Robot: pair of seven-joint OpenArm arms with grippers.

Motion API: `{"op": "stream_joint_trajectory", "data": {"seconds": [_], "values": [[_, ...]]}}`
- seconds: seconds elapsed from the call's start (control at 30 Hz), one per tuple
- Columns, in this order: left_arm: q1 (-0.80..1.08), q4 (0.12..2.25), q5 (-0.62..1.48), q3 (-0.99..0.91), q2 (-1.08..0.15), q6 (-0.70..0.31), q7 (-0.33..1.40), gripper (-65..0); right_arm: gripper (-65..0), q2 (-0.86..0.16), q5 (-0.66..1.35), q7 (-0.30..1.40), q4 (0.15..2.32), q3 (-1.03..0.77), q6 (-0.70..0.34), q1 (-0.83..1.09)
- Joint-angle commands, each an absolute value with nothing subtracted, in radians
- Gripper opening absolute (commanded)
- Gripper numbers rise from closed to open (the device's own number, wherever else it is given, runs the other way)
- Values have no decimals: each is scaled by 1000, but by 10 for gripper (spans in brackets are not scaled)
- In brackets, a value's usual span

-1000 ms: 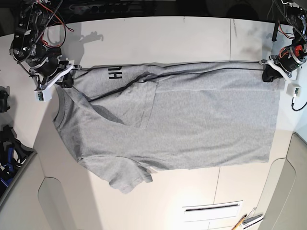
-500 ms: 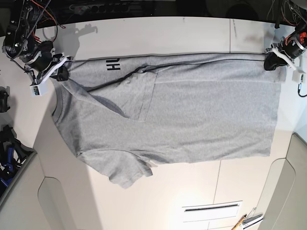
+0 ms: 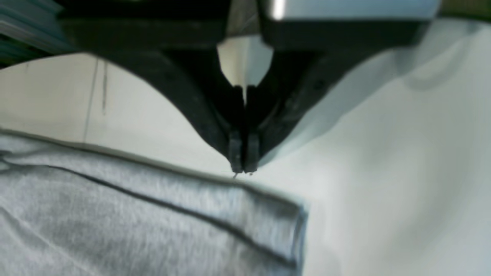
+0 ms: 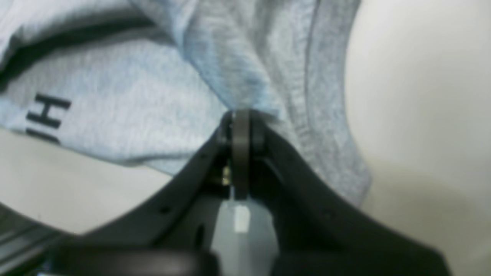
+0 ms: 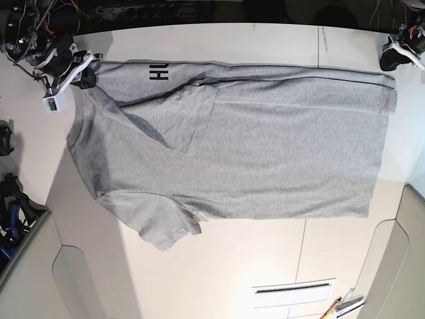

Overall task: Fold the T-shirt properly
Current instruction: 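Grasp the folded edge with both grippers and pull it taut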

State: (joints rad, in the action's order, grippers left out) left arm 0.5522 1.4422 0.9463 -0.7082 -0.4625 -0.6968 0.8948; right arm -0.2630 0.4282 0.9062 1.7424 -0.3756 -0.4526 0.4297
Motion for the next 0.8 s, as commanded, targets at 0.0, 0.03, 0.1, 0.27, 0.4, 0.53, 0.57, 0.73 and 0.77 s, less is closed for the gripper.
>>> {"op": "stream_joint_trajectory", "data": {"seconds": [0.0, 0.03, 0.1, 0.27, 0.4, 0.53, 0.57, 0.73, 0.77], "values": [[557, 1455, 962, -721, -480, -698, 901, -650, -650, -271, 411, 941, 1763, -379, -453, 445], [557, 1461, 986, -728, -479, -698, 902, -650, -650, -271, 411, 942, 1777, -379, -453, 448], [554, 1488, 1014, -734, -479, -698, 889, -650, -650, -271, 410, 944, 1796, -380, -453, 450], [487, 1560, 982, -733, -479, -698, 879, -650, -650, -271, 409, 942, 1804, -379, -453, 443], [420, 1565, 895, -705, -480, -698, 879, -650, -650, -271, 408, 939, 1804, -379, -453, 443], [397, 1565, 840, -605, -480, -698, 877, -650, -650, -271, 408, 939, 1804, -379, -453, 443], [397, 1565, 814, -576, -480, -698, 866, -650, -650, -271, 408, 939, 1804, -379, -453, 443], [397, 1549, 628, -480, -480, -698, 738, -650, -650, -271, 408, 939, 1804, -379, -453, 444], [397, 1549, 606, -477, -480, -698, 722, -650, -650, -271, 408, 939, 1804, -379, -453, 443]]}}
